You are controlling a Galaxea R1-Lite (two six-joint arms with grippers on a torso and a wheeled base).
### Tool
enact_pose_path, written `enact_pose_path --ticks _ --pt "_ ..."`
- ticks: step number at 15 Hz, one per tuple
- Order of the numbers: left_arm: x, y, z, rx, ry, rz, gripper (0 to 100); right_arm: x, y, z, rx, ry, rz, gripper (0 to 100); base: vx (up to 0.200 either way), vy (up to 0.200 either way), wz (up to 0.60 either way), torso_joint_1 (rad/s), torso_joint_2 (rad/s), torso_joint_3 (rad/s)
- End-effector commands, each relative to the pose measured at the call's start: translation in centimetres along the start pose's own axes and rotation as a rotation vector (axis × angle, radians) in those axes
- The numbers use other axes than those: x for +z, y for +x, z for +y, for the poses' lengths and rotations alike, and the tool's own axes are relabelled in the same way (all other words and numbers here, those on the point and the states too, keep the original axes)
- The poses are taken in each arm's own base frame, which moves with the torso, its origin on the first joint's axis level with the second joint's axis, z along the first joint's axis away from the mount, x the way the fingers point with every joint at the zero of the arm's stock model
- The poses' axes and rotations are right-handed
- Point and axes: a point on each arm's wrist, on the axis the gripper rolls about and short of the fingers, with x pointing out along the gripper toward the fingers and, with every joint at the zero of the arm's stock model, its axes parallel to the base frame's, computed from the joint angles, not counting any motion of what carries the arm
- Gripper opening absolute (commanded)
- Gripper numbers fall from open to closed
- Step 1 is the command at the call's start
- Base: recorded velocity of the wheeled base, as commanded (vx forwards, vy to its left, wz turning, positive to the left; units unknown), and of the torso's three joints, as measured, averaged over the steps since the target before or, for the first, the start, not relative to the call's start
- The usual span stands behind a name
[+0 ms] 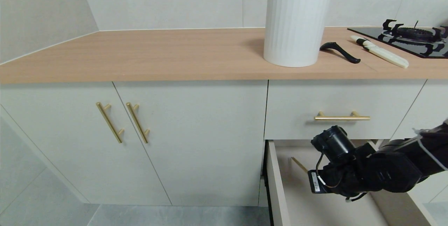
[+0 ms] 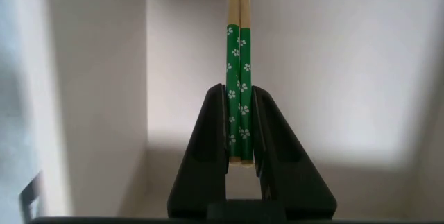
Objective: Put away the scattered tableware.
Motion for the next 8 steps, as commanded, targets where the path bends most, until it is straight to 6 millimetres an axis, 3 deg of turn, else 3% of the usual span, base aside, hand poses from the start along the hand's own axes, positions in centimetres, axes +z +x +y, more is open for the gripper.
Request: enact_pose_path --ticks 1,8 --pt "0.0 0.0 0.0 0.001 0.0 0.0 100 -1.6 3.7 0.2 -0.034 -0.021 0.069 0 0.0 0.0 0.0 0.0 0.0 0.0" --pt "0.0 0.0 0.0 0.001 0.0 0.0 100 -2.6 7.1 0.2 -0.062 -0.023 0.082 0 0.0 0.0 0.0 0.0 0.0 0.0"
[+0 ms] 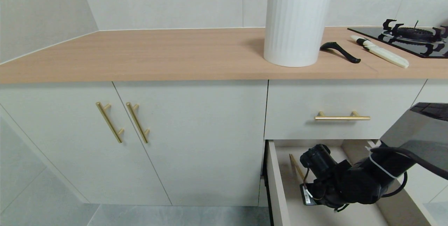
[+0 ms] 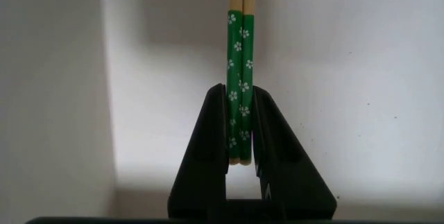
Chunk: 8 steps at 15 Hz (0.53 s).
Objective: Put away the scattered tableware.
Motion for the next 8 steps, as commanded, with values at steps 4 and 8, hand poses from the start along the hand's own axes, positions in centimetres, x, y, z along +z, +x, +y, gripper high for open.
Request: enact_pose_path --ticks 4,8 --pt "0.0 0.0 0.0 0.001 0.0 0.0 100 -0.39 0.91 -0.09 -0.014 -0.001 0.021 0 0.0 0.0 0.0 0.0 0.0 0.0" --pt "0.0 0.0 0.0 0.001 0.0 0.0 100 -0.35 0.79 -0.1 -0.013 0.0 0.019 100 0.0 0.0 0.0 0.0 0.0 0.0"
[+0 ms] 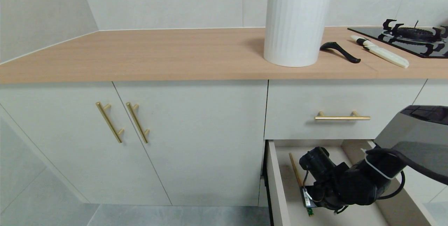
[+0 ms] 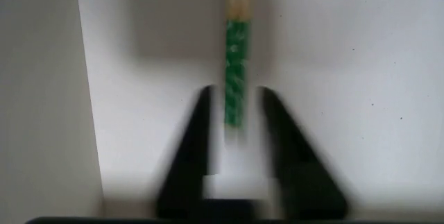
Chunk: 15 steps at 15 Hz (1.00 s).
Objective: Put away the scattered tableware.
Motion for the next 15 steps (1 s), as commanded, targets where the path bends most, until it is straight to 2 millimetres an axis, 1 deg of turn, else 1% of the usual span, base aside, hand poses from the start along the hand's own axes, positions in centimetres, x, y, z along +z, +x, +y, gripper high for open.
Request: enact_pose_path --ticks 1,3,6,7,8,9,11,12,13,14,15 --pt "0.0 0.0 0.0 0.001 0.0 0.0 100 0.0 -0.2 0.0 0.002 0.001 -0.004 100 0.0 0.0 0.0 0.0 0.0 0.0" --pt "0.0 0.0 0.0 0.001 0.0 0.0 100 0.2 -0.8 -0.1 0.007 0.005 -0.018 100 0.0 0.0 0.0 0.0 0.0 0.0" --pt "0.0 0.0 0.0 0.001 0.0 0.0 100 0.9 -4.9 -0.8 0.045 -0.004 -0.102 100 0.0 0.0 0.0 0.0 0.0 0.0" --pt "0.0 0.0 0.0 0.001 0.0 0.0 100 1.3 -7.9 -2.1 0.061 -0.027 -0.153 100 0.0 0.0 0.0 0.0 0.0 0.0" --pt "0.0 0.0 0.0 0.001 0.0 0.0 100 1.3 -10.9 -3.2 0.054 -0.054 -0.162 100 0.0 0.0 0.0 0.0 0.0 0.0" --pt "0.0 0.0 0.0 0.001 0.0 0.0 100 1.5 -13.9 -4.0 0.058 -0.052 -0.165 100 0.0 0.0 0.0 0.0 0.0 0.0" --pt "0.0 0.0 0.0 0.001 0.0 0.0 100 1.5 -19.0 -5.1 0.117 -0.05 -0.162 100 0.0 0.0 0.0 0.0 0.0 0.0" --pt "0.0 0.0 0.0 0.001 0.0 0.0 100 1.4 -22.8 -6.1 0.158 -0.041 -0.176 100 0.0 0.0 0.0 0.0 0.0 0.0" --pt "0.0 0.0 0.0 0.001 0.0 0.0 100 1.1 -24.6 -7.1 0.156 -0.022 -0.19 100 0.0 0.0 0.0 0.0 0.0 0.0" --pt "0.0 0.0 0.0 0.001 0.0 0.0 100 0.7 -25.8 -7.7 0.161 -0.015 -0.222 100 0.0 0.0 0.0 0.0 0.0 0.0" --pt "0.0 0.0 0.0 0.001 0.0 0.0 100 0.6 -26.4 -8.1 0.159 -0.004 -0.245 100 0.0 0.0 0.0 0.0 0.0 0.0"
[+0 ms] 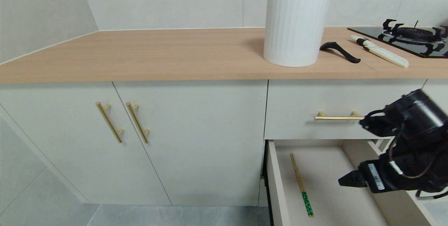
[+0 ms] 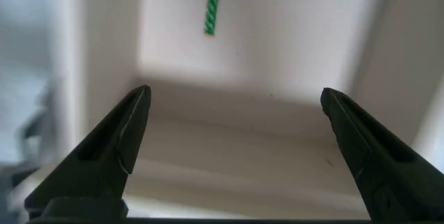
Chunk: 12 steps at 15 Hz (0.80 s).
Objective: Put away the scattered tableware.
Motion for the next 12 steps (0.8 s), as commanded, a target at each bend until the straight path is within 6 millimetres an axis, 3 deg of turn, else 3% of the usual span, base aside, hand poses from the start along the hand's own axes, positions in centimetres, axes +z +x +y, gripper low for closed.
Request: enact_pose_path --ticks 1,6,12 --pt "0.0 0.0 0.0 0.001 0.0 0.0 100 -0.2 -5.74 -1.48 0.04 0.032 -0.183 100 0.0 0.0 0.0 0.0 0.0 0.0" --pt "0.0 0.0 0.0 0.001 0.0 0.0 100 -0.43 -6.52 -2.17 0.028 0.005 -0.225 100 0.0 0.0 0.0 0.0 0.0 0.0" --pt "0.0 0.0 0.0 0.001 0.0 0.0 100 -0.49 -6.35 -2.16 0.026 0.003 -0.218 100 0.0 0.0 0.0 0.083 -0.32 -0.272"
